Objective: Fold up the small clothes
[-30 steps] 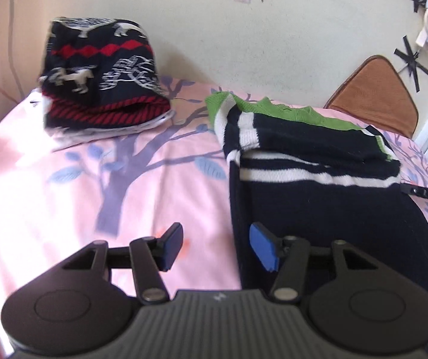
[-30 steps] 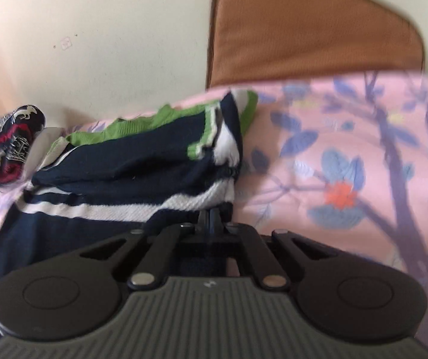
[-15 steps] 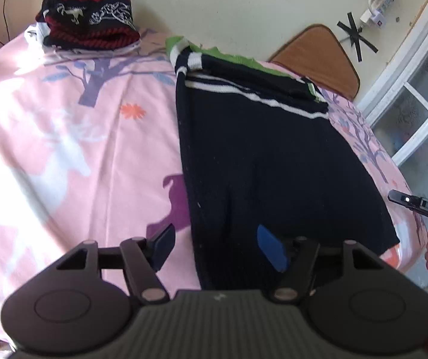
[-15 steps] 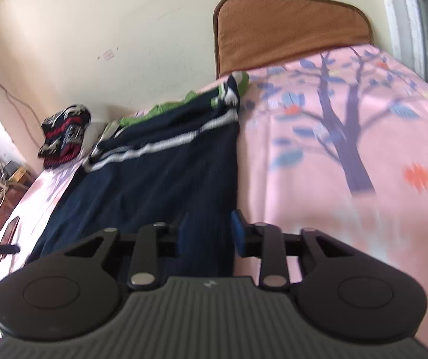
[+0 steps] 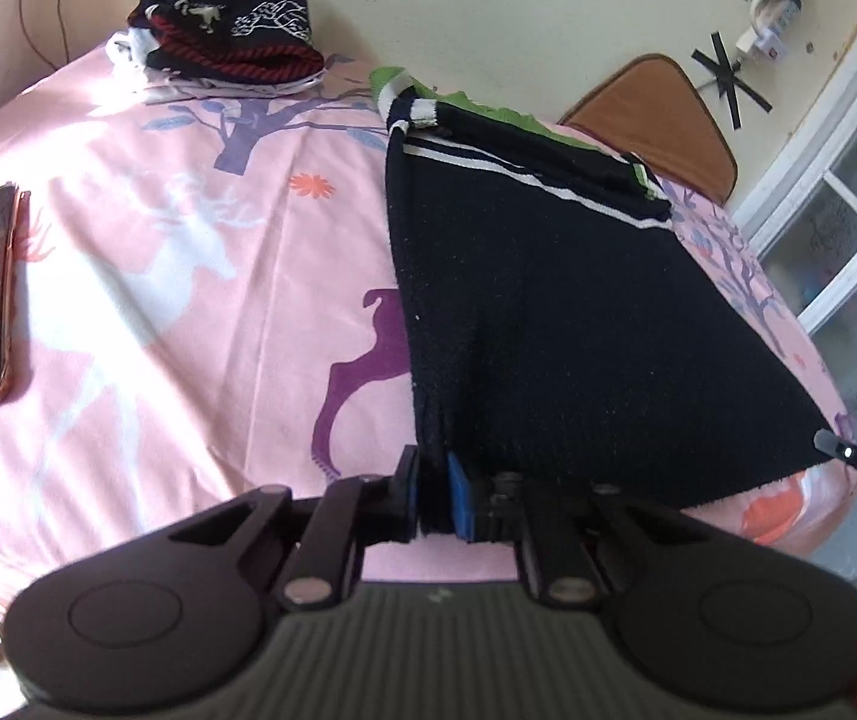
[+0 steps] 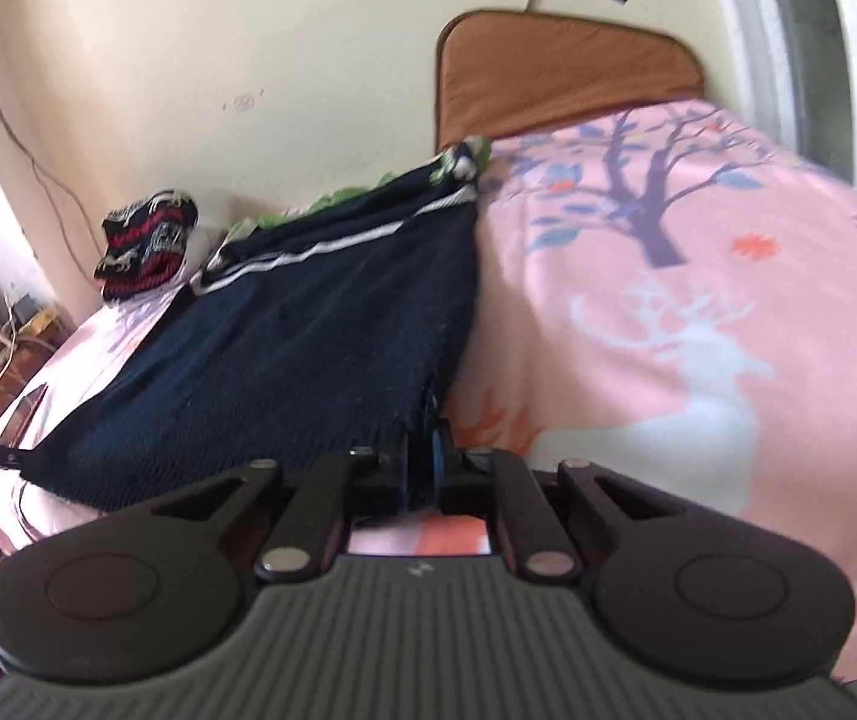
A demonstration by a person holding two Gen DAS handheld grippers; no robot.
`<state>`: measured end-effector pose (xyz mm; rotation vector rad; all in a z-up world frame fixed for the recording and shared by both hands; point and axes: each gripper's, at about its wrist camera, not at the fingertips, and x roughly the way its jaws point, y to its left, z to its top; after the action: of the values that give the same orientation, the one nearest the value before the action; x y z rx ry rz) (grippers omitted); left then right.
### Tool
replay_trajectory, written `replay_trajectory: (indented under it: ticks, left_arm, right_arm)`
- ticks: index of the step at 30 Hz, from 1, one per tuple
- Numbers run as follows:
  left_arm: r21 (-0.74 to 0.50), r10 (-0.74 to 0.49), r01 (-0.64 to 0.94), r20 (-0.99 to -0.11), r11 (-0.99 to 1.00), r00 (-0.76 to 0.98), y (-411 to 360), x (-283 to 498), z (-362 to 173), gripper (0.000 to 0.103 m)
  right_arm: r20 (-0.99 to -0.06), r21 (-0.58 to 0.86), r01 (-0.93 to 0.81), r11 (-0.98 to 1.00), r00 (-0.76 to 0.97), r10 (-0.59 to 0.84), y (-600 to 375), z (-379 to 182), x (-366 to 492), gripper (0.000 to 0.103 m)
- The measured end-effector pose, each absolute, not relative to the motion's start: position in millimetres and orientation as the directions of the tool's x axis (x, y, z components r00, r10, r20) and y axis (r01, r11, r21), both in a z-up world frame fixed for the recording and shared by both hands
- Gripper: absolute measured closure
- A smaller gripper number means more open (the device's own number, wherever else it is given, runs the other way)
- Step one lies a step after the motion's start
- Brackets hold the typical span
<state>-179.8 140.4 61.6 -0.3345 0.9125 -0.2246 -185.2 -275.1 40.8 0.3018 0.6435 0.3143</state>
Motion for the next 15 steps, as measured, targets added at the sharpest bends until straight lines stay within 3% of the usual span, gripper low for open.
replay_trajectory:
  ticks: [5, 9, 12, 15]
  left_arm:
    - [-0.492, -0.397, -0.003, -0.706, 0.871, 0.587, 154.2, -165.5, 62.0, 0.093]
    - [-0.625, -0.473, -0.028, -0.618, 0.780, 0.627, 173.2, -137.1, 77.2, 0.093]
    - [-0.646, -0.473, -0.010, -0.569, 0.764, 0.673, 177.4, -98.7, 98.2, 0.093]
    - [-0.609, -0.423, -0.021, -0.575, 0.793, 0.701, 174.8, -41.7, 112.4, 0.092]
  right_arm:
    - [-0.537, 0.363, -0.258, 0.895, 0.727, 0.427, -272.5, 52.5, -182.1, 0.093]
    - [-0.460, 0.448, -0.283, 0.848, 0.741, 0.490, -282.5, 69.6, -154.5, 0.093]
    - [-0.414, 0.492, -0.290, 0.821, 0.751, 0.513, -288.0, 82.4, -113.3, 0.093]
    - [-0.394, 0.503, -0.291, 0.814, 0.761, 0.515, -290.6, 90.2, -58.0, 0.093]
